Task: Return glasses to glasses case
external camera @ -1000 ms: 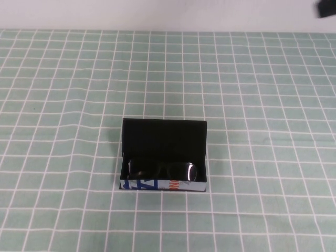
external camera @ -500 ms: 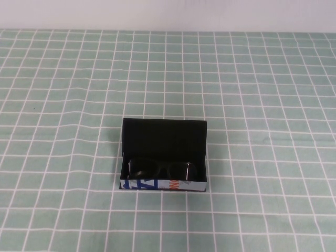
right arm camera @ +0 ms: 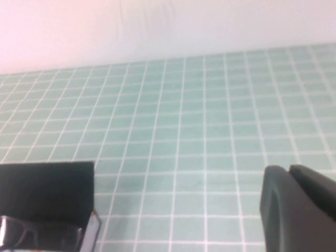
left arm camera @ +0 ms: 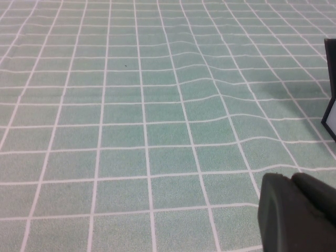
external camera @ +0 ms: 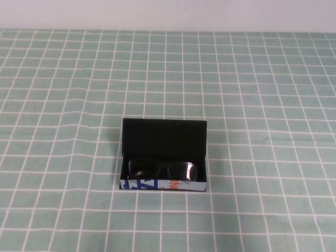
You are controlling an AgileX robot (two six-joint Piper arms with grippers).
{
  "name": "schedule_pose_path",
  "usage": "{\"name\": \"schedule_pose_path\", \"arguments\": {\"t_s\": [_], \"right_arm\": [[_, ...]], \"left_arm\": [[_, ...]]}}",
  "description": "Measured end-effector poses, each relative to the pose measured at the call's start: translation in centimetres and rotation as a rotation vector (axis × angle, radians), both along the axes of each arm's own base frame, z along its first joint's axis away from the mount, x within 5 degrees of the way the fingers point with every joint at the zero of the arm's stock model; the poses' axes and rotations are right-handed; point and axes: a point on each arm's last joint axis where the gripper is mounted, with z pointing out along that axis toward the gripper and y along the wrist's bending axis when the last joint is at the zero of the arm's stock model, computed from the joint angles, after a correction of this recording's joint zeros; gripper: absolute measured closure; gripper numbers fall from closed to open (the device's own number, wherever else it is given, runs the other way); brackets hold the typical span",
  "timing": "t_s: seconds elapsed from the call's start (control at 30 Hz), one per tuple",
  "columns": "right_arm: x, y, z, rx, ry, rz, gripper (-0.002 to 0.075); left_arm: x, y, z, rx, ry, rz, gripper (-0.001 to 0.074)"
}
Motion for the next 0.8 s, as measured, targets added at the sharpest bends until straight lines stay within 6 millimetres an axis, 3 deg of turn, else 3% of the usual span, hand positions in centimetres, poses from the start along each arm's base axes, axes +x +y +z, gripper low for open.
{"name": "schedule_pose_path", "arguments": {"t_s": [0.43,0.63,0.8], "right_arm": [[0.5,0.5,-3.9,0.064,0.161,0.033,0.0737],[-0.4,-0.5,-5.9,-0.228,0.151,0.028,0.0737],[-1.7,-1.0,-7.6,-0.316,0.065,-0.008,0.0737]], "left_arm": [[0.0,0.0,0.0,0.000,0.000,0.000,0.0739],[0.0,0.0,0.0,0.000,0.000,0.000,0.0739],[0.0,0.0,0.0,0.000,0.000,0.000,0.0739]]}}
